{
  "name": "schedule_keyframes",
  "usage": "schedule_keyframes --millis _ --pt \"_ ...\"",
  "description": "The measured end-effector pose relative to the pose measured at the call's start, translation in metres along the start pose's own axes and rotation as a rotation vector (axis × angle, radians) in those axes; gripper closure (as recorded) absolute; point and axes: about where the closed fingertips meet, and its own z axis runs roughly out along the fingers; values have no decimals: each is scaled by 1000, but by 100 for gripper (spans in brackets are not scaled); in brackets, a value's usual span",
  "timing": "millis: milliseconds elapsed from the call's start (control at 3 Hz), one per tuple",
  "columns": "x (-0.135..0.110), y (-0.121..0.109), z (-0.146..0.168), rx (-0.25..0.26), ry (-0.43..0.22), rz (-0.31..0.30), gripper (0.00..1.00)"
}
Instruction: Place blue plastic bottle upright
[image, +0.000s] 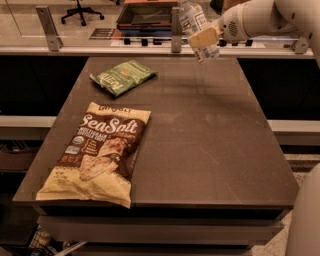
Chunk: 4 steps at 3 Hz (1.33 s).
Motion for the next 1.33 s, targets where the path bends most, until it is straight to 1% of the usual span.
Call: schedule_keyframes --millis 333,667,1000,1333 --pt "6 -3 18 -35 -60 31 100" --pt "19 -10 31 -77 -160 71 100" --pt "31 -14 35 -97 -255 99 100" --pt "43 -18 35 -93 -308 123 100"
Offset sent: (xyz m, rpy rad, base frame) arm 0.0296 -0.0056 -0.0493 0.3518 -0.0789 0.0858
